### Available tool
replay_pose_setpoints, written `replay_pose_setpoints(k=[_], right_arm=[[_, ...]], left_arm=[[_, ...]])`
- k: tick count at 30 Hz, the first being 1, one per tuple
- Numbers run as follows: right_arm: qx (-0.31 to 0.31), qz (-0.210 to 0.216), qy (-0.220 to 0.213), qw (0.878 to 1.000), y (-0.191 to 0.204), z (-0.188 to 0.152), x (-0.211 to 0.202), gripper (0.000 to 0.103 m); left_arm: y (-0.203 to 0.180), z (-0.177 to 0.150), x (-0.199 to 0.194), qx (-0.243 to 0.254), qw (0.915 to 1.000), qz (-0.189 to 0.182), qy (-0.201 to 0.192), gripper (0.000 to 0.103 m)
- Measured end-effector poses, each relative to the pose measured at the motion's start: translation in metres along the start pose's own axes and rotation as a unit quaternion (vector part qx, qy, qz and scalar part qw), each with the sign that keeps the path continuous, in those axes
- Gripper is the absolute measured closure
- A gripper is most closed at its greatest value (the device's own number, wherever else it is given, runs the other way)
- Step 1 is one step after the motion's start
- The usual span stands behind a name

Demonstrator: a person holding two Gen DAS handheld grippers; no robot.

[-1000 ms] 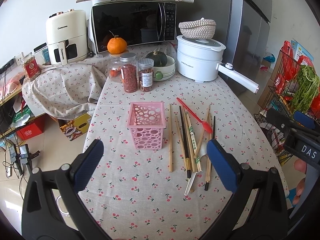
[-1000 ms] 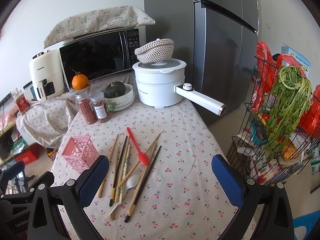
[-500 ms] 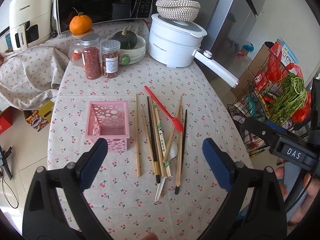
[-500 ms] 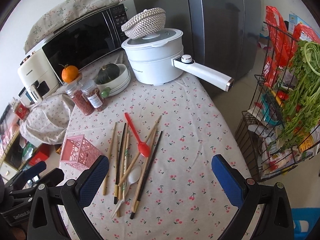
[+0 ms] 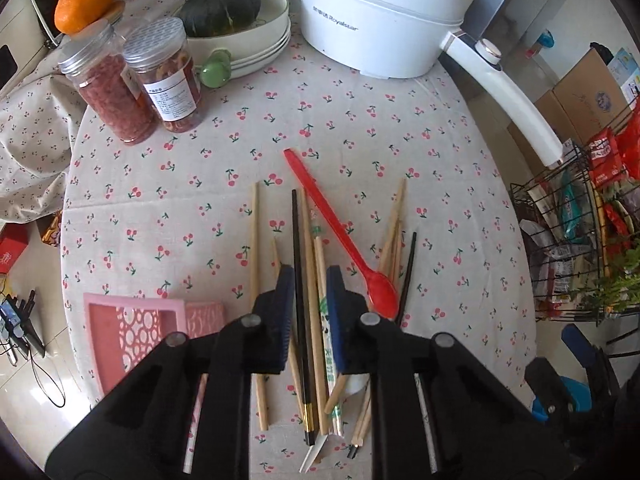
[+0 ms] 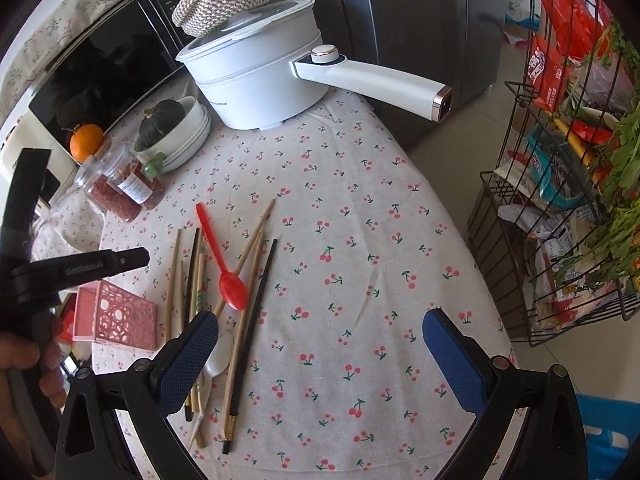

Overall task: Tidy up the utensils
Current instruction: 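Lower the left gripper onto a light wooden chopstick and close it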

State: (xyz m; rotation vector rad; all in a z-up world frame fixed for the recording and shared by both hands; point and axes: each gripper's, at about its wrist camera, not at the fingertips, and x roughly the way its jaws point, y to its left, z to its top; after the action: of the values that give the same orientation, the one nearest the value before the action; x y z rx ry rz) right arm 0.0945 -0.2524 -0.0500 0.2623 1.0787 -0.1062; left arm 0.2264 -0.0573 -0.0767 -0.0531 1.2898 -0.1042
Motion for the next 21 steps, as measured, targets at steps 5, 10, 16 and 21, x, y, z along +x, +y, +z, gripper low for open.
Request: replay_pose_setpoints(k=[5,10,16,21], right_arm=[[0.007,0.015,0.009,1.000,-0.003,0.007,0.008,0.000],[0.013,0.032,0.019,0.999,-0.007,0.011,0.014,0.000],[0.017,0.028,0.020,0.999,-0.011,0.012,0.016,0.000],[0.017,0.028,0.020,0.999,-0.011,0.012,0.016,0.000]], left_arm=[[0.003,0.024,0.041,0.000,0.9983,0.043,0.039,0.091],[0.013,0.036,0.062,-0.022,0.9950,0.076,0.061,0.091],[0.019,0.037,0.074,-0.029,0.9915,0.092,0.087,0.091],[0.029,0.037,0.078,-0.050,0.9915,0.073,0.095,0.092]])
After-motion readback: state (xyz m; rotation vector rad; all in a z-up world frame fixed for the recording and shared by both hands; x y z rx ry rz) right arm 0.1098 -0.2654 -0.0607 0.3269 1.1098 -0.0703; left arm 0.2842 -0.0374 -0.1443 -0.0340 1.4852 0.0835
